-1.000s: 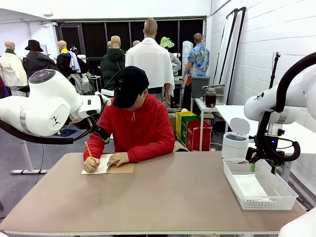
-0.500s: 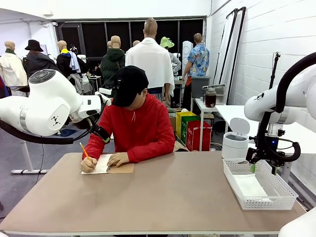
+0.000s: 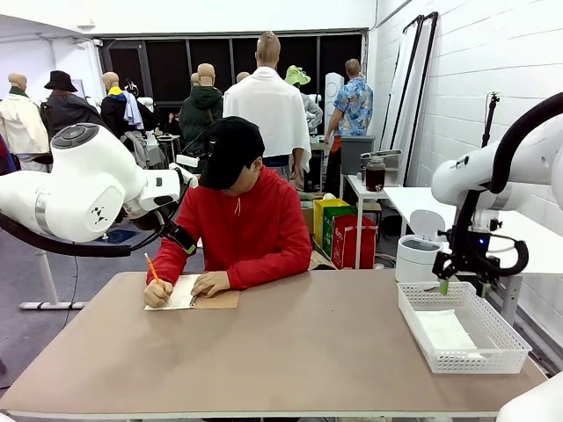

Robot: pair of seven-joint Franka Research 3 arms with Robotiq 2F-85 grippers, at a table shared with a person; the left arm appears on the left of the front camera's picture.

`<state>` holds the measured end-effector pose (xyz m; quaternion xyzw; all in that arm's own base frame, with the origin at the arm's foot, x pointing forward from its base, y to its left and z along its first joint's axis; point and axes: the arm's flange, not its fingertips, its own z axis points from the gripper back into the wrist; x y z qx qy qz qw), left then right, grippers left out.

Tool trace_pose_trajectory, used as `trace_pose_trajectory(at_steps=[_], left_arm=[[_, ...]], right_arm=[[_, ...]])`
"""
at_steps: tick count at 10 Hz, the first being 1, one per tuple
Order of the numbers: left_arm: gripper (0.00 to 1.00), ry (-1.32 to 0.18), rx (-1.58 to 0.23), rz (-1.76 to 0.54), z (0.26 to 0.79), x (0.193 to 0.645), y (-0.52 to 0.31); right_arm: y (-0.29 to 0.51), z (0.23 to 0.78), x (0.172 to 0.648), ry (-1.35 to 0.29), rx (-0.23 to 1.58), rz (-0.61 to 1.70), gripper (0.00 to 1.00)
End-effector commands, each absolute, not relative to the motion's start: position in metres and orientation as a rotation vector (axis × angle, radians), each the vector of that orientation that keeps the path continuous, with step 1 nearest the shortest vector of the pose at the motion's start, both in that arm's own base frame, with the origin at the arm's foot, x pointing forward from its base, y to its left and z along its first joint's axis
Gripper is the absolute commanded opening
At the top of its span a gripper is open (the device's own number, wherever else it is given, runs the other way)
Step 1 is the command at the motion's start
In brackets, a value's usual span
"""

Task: Sort the paper based on its condition.
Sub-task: If a person hands you a paper, place it in the Organizing basket , and if it's crumpled, put it in the Trash can.

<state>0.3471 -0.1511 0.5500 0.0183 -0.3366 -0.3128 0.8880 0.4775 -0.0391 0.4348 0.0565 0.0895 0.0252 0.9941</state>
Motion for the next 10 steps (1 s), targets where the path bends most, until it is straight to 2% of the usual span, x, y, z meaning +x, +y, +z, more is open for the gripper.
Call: trace_pose_trajectory(at_steps=[1, 4, 8, 10], left_arm=[[1.0, -0.7, 0.038, -0.65, 0.55, 0.347, -0.151], [1.0, -0.7, 0.038, -0.65, 0.55, 0.347, -0.151], [1.0, -0.7, 0.038, -0.65, 0.55, 0.347, -0.151], [1.0, -0.7, 0.038, -0.65, 0.55, 0.347, -0.151]], right_arm=[[-0.015, 0.466, 0.47, 0.083, 0.116, 0.133, 1.0], [0.031, 0.499, 0.458, -0.066, 0.119, 0.266, 1.0], [0.074, 0.504, 0.423, -0.293, 0.159, 0.453, 1.0], [0.074, 0.502, 0.423, -0.322, 0.15, 0.403, 1.0]])
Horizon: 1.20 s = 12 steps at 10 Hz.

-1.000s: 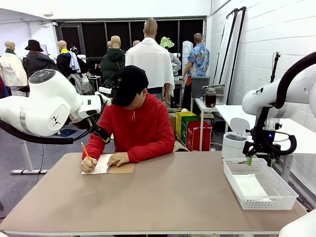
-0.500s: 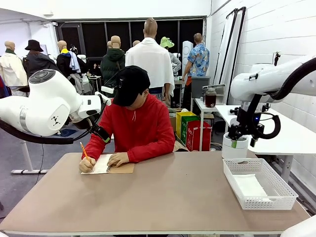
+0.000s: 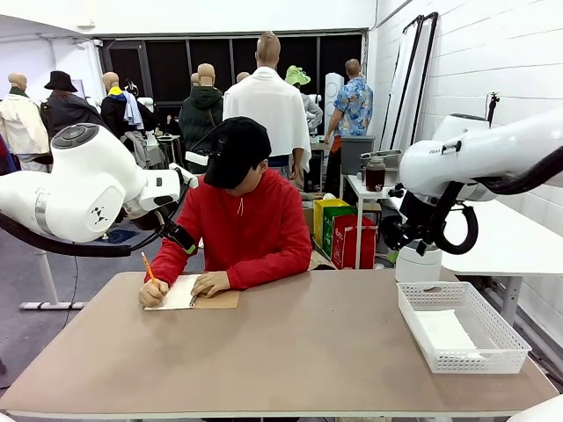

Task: Sort the paper based on its condition.
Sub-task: If a person hands you a paper, place it in the Organizing basket , and if it's crumpled, put it in the Trash can.

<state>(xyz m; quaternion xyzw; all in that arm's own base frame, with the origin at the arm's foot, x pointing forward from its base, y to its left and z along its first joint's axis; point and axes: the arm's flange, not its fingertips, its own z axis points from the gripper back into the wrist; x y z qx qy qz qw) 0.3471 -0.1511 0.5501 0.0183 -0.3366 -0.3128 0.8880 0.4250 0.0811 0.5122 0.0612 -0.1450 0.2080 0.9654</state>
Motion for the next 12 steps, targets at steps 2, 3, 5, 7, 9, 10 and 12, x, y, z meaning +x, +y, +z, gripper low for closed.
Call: trace_pose_trajectory(at_steps=[2, 3, 5, 7, 9, 10, 12], left_arm=[[1.0, -0.7, 0.038, -0.65, 0.55, 0.347, -0.151], [1.0, -0.7, 0.038, -0.65, 0.55, 0.347, -0.151], [1.0, -0.7, 0.038, -0.65, 0.55, 0.347, -0.151], [1.0, -0.7, 0.038, -0.65, 0.55, 0.347, -0.151], [1.0, -0.7, 0.038, -0.65, 0.55, 0.347, -0.151], [1.0, -0.7, 0.038, -0.65, 0.55, 0.347, -0.151], [1.0, -0.7, 0.038, -0.65, 0.55, 0.347, -0.151]], right_arm=[[0.081, 0.516, 0.43, -0.266, 0.123, 0.424, 1.0], [0.081, 0.516, 0.43, -0.266, 0.123, 0.424, 1.0], [0.086, 0.517, 0.422, -0.38, 0.13, 0.461, 1.0], [0.106, 0.537, 0.405, -0.539, 0.203, 0.562, 1.0], [0.12, 0.544, 0.395, -0.6, 0.225, 0.62, 1.0], [0.125, 0.545, 0.389, -0.634, 0.224, 0.637, 1.0], [0.139, 0.546, 0.376, -0.685, 0.24, 0.714, 1.0]])
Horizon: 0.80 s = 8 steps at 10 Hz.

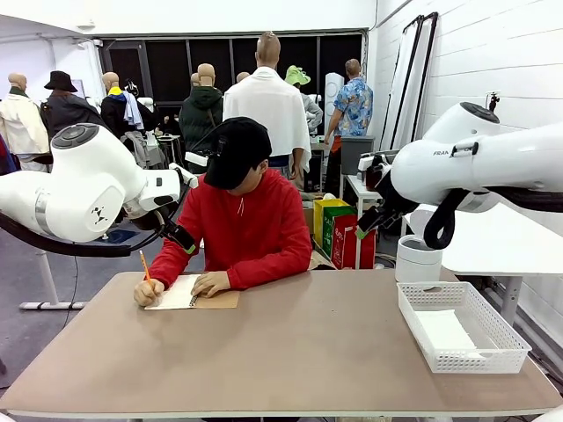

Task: Sort the paper based on its condition.
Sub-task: If a person hands you a paper, place it in the Organizing basket , and if it's crumpled, put it in the Trash can.

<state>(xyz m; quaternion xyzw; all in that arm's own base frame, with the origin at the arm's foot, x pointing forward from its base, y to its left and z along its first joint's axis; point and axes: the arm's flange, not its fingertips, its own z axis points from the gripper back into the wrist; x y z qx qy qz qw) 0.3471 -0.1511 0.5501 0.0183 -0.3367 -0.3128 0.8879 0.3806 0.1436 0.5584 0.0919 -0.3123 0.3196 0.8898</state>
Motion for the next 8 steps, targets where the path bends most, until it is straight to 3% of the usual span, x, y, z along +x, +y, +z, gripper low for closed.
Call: trace_pose_trajectory(at_steps=[1, 8], left_arm=[[1.0, -0.7, 0.038, -0.65, 0.55, 0.347, -0.151], [1.0, -0.7, 0.038, -0.65, 0.55, 0.347, -0.151]], right_arm=[[0.143, 0.545, 0.373, -0.679, 0.258, 0.743, 1.0], [0.16, 0.551, 0.368, -0.651, 0.225, 0.758, 1.0]])
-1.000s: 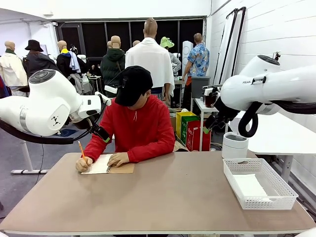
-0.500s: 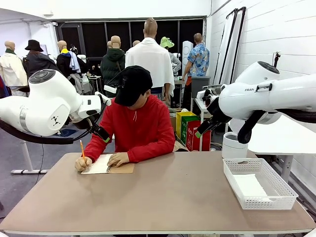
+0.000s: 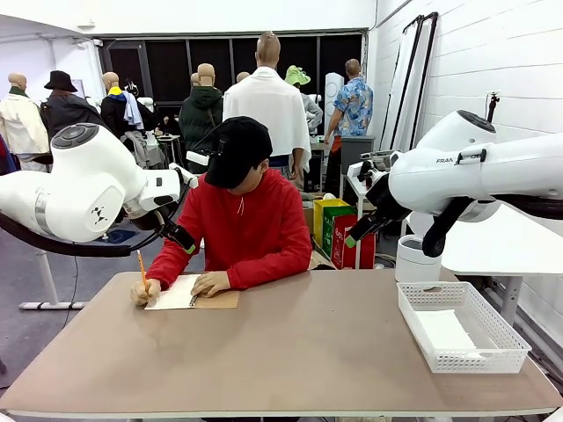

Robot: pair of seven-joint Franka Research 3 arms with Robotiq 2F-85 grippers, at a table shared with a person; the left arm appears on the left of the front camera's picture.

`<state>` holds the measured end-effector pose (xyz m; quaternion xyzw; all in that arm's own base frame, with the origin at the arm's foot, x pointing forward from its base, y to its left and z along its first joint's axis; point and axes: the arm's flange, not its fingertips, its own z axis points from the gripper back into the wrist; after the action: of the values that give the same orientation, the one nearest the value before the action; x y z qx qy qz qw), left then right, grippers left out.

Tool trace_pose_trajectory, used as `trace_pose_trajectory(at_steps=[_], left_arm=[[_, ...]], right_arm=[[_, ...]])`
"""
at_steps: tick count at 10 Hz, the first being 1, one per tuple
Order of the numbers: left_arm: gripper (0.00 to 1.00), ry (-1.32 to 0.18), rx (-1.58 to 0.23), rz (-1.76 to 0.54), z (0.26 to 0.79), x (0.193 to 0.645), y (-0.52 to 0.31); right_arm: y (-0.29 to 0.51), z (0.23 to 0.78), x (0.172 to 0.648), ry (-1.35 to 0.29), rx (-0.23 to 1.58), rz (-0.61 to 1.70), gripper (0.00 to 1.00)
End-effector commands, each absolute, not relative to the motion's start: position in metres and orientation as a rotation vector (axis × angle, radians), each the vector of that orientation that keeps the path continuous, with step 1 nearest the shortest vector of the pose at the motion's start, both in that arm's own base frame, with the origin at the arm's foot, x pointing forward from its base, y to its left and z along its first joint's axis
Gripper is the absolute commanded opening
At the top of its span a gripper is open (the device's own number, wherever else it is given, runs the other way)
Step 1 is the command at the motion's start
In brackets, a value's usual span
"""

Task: Sort the paper based on its condition.
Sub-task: If a person hands you a paper, place it in the Organizing basket , and if it's crumpled, put it in the Trash can.

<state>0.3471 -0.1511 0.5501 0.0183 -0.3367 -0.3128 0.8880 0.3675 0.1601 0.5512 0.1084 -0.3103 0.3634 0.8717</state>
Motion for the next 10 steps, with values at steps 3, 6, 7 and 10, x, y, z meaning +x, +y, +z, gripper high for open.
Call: trace_pose_trajectory(at_steps=[3, 6, 7, 10], left_arm=[[1.0, -0.7, 0.038, -0.65, 0.55, 0.3469, -0.1512], [1.0, -0.7, 0.038, -0.65, 0.55, 0.3469, -0.1512], [1.0, -0.7, 0.038, -0.65, 0.55, 0.3469, -0.1512], [1.0, -0.7, 0.038, -0.65, 0.55, 0.3469, -0.1512]], right_arm=[[0.1596, 0.551, 0.3677, -0.651, 0.225, 0.758, 1.0], [0.1596, 0.551, 0.3677, -0.651, 0.225, 0.758, 1.0], [0.1596, 0.551, 0.3677, -0.651, 0.225, 0.758, 1.0], [0.1596, 0.551, 0.3677, -0.651, 0.225, 0.758, 1.0]])
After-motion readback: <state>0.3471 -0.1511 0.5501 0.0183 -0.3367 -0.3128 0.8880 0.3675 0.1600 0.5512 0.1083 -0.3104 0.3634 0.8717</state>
